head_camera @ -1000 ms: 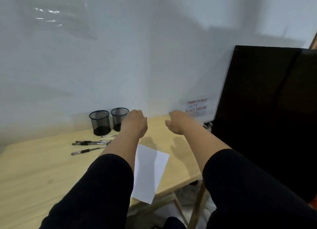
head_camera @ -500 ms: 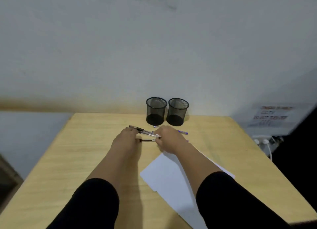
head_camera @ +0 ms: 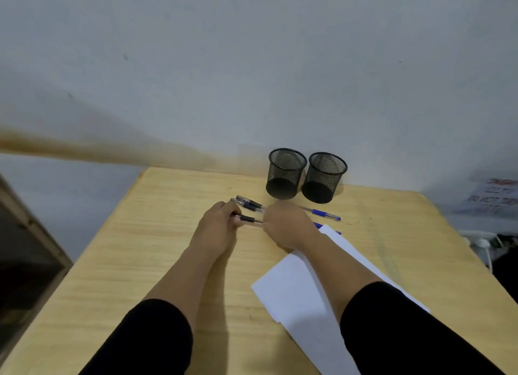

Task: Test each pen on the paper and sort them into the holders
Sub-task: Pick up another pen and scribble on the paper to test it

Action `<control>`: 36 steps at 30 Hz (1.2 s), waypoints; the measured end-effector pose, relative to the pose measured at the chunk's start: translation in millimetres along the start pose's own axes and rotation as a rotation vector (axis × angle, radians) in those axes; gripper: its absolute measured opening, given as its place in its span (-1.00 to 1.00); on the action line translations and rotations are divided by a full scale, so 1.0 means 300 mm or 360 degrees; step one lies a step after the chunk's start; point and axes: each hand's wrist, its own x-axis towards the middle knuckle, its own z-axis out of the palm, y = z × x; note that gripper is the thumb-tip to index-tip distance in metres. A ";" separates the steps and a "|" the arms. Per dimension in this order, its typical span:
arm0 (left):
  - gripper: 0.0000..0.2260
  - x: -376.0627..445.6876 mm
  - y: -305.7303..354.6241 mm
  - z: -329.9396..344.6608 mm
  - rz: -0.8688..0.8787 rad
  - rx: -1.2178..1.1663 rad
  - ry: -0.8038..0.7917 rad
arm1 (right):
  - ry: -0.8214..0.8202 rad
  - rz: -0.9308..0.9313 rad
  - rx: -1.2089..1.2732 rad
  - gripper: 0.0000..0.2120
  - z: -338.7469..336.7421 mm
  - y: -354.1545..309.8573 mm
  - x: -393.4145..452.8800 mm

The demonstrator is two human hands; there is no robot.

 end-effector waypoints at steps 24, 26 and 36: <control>-0.82 -0.172 0.157 -0.105 -0.0059 -0.0782 -0.0008 | 0.0424 0.0092 0.1651 -0.82 -0.029 -0.169 -0.214; -0.81 -0.174 0.167 -0.103 -0.0054 -0.0811 -0.0040 | 0.0457 0.0060 0.1607 -0.83 -0.034 -0.157 -0.228; -0.82 -0.168 0.220 -0.072 -0.0011 -0.0773 -0.0131 | 0.0583 0.0020 0.1518 -0.88 -0.041 -0.117 -0.273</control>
